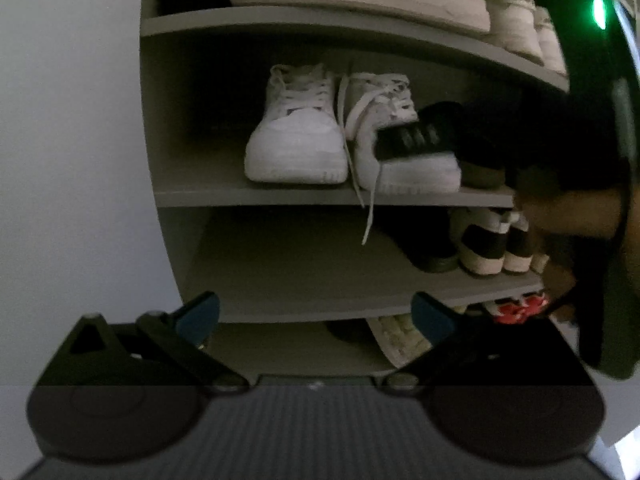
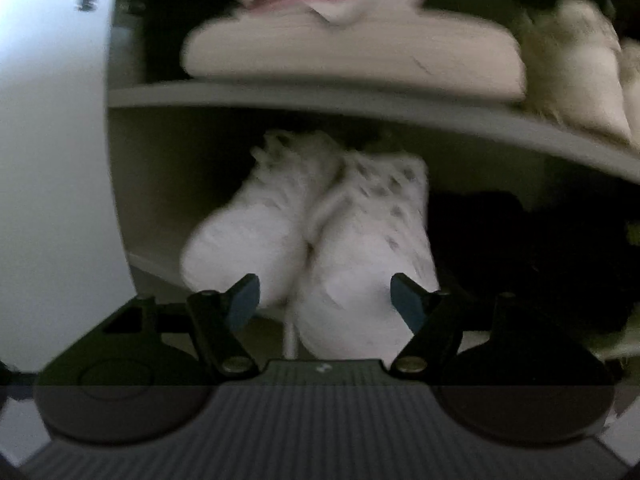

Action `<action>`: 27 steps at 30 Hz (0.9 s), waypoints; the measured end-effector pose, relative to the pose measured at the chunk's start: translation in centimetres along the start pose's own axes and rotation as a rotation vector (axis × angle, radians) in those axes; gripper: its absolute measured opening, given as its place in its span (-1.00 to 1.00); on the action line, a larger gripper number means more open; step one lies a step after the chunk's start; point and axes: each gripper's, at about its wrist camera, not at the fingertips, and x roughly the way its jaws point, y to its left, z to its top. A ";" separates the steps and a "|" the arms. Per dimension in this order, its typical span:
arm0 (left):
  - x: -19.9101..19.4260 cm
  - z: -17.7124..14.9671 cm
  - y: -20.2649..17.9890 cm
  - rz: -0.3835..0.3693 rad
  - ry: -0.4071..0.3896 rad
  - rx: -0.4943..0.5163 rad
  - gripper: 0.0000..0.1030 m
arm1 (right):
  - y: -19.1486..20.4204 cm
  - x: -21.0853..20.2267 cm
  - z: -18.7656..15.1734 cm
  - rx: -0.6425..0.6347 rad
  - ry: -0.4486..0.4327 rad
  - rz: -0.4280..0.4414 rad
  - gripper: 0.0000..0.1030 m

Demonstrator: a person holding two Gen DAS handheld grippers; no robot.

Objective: Organize scattered shoes
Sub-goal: 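Nudge the white sneakers into line and withdraw the right tool, then move the right tool down to the beige sneakers on the doormat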

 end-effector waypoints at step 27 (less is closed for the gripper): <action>-6.2 -4.0 -13.7 -0.262 0.092 0.243 0.99 | -15.9 -19.6 -29.7 0.544 0.016 -0.418 0.33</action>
